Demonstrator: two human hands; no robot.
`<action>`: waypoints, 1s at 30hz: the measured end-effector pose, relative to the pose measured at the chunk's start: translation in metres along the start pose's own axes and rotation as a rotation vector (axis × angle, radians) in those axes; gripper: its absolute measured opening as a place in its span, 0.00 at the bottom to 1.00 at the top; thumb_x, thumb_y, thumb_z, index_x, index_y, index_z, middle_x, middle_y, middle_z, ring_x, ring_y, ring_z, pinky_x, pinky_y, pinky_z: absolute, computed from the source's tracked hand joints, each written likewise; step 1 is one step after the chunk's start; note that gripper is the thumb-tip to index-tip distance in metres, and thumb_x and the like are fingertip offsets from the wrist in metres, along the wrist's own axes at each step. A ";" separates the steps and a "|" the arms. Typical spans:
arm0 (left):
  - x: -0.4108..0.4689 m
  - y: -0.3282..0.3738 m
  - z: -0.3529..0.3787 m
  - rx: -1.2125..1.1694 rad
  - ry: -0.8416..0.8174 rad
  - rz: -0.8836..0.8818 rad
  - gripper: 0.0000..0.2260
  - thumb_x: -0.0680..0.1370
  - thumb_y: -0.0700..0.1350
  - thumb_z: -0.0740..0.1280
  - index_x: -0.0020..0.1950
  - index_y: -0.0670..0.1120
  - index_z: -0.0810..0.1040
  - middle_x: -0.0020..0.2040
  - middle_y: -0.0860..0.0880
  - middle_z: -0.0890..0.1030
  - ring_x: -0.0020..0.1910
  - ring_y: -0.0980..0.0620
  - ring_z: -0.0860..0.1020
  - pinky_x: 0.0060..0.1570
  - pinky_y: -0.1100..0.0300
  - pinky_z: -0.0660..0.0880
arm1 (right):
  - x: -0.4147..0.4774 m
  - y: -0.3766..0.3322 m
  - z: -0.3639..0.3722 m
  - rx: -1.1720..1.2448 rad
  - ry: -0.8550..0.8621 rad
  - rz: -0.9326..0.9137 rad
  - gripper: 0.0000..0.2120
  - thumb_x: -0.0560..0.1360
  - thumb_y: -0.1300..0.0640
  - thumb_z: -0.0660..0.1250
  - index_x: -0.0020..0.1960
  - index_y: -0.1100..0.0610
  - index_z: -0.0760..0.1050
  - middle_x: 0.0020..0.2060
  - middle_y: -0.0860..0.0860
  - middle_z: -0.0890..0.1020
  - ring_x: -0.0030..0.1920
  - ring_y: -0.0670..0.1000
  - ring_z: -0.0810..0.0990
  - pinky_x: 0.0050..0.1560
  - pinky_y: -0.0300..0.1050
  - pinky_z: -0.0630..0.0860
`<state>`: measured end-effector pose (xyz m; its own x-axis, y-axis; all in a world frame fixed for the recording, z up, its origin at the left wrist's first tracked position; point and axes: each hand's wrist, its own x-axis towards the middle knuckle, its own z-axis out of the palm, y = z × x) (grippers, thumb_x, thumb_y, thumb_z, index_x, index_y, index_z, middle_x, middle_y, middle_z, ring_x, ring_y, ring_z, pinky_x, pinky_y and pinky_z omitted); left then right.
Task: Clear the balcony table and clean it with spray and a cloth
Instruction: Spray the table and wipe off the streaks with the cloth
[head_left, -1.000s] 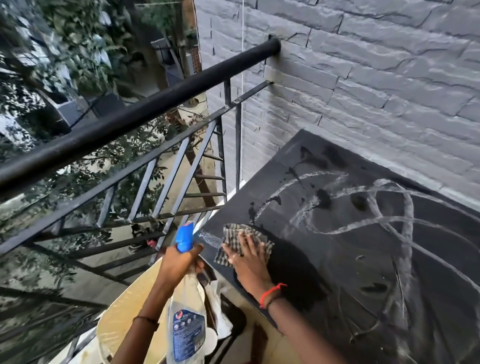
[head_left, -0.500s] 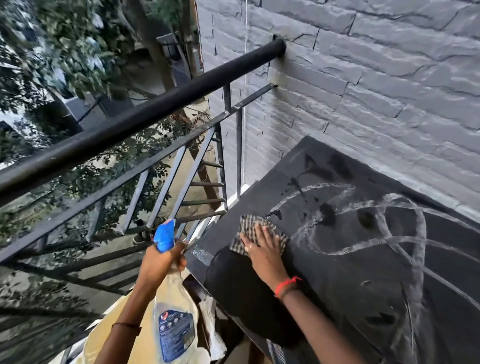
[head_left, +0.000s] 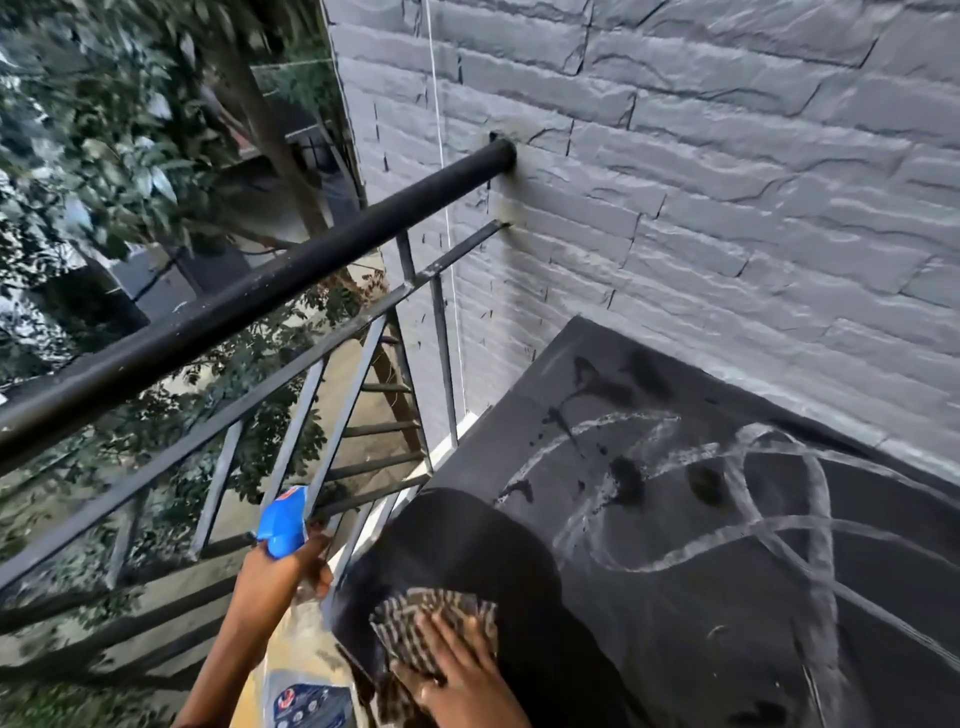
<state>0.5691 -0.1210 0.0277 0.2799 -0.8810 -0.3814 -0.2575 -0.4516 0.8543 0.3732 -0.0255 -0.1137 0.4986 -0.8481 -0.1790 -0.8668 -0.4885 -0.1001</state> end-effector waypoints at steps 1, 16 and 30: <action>0.002 0.004 0.004 -0.005 -0.006 0.008 0.07 0.77 0.38 0.66 0.41 0.37 0.75 0.22 0.47 0.77 0.22 0.54 0.73 0.28 0.60 0.69 | -0.008 0.018 0.004 -0.010 0.039 0.039 0.20 0.74 0.46 0.59 0.66 0.36 0.67 0.66 0.47 0.74 0.71 0.51 0.64 0.72 0.59 0.49; 0.001 0.020 0.037 -0.011 -0.026 -0.008 0.09 0.76 0.38 0.67 0.37 0.39 0.74 0.22 0.46 0.75 0.24 0.49 0.69 0.32 0.58 0.65 | 0.096 0.063 -0.041 0.044 0.046 0.167 0.26 0.71 0.59 0.56 0.65 0.40 0.70 0.71 0.60 0.65 0.71 0.61 0.64 0.66 0.69 0.59; 0.027 0.032 0.081 0.062 -0.126 0.012 0.10 0.76 0.40 0.68 0.37 0.37 0.77 0.26 0.41 0.79 0.28 0.46 0.73 0.36 0.55 0.69 | -0.023 0.210 -0.014 -0.006 0.171 0.465 0.34 0.64 0.63 0.69 0.68 0.44 0.69 0.67 0.58 0.71 0.67 0.61 0.71 0.68 0.57 0.57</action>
<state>0.4933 -0.1711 0.0162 0.1593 -0.8955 -0.4156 -0.3175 -0.4451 0.8373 0.1804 -0.1115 -0.1166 0.0532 -0.9978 -0.0402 -0.9978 -0.0515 -0.0419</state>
